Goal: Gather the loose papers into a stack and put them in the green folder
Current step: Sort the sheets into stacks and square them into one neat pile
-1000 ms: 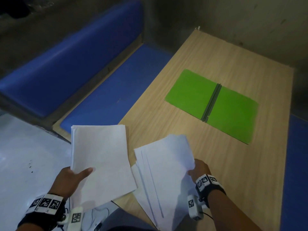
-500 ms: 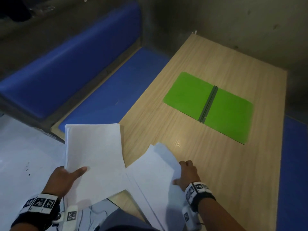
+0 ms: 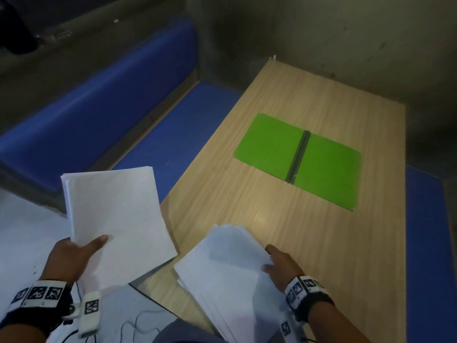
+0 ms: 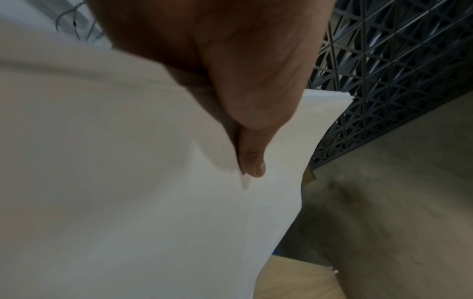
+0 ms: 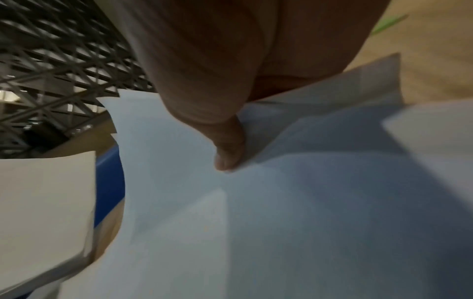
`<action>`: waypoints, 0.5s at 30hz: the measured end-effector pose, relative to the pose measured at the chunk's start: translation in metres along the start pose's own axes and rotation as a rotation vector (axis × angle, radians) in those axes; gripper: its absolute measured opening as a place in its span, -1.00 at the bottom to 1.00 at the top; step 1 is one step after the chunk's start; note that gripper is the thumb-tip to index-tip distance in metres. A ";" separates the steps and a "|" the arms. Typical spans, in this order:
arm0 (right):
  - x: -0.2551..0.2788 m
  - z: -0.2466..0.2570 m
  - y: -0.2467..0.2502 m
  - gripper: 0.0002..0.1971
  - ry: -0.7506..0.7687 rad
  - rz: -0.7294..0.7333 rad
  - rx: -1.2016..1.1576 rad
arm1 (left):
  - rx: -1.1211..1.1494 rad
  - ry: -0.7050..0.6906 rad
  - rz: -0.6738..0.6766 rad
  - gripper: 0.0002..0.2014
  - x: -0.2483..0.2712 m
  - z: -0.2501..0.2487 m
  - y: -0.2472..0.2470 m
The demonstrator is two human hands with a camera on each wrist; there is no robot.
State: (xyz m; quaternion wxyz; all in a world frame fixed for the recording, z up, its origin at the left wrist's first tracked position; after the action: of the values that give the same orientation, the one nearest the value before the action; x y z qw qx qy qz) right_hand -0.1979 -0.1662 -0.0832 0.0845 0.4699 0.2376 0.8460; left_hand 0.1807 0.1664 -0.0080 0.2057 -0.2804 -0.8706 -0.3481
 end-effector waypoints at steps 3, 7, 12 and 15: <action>0.032 -0.006 0.035 -0.78 0.088 -0.103 -0.097 | 0.056 -0.027 0.050 -0.45 -0.005 -0.016 -0.026; 0.079 -0.015 0.077 -0.81 0.211 -0.298 -0.362 | 0.096 -0.095 0.166 -0.52 -0.007 -0.042 -0.085; 0.110 -0.025 0.080 -0.66 0.305 -0.400 -0.751 | 0.072 -0.206 0.516 -0.72 0.015 -0.077 -0.191; 0.117 -0.039 0.060 -0.59 0.284 -0.443 -0.876 | 0.088 -0.278 0.783 -0.85 0.060 -0.106 -0.253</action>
State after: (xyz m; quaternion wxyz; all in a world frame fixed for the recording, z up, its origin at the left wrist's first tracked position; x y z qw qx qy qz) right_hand -0.2892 -0.1887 0.0166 0.4176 0.2093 -0.0363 0.8835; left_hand -0.0071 -0.0413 -0.0282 0.2150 -0.6256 -0.7316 -0.1648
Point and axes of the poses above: each hand's wrist, its own x-axis away from the middle knuckle, its own y-axis out of the back of the hand, z = x × y, the point moved 7 cm from there along -x, towards the middle knuckle, and after that the axes turned 15 degrees about z, right-handed, at the moved point
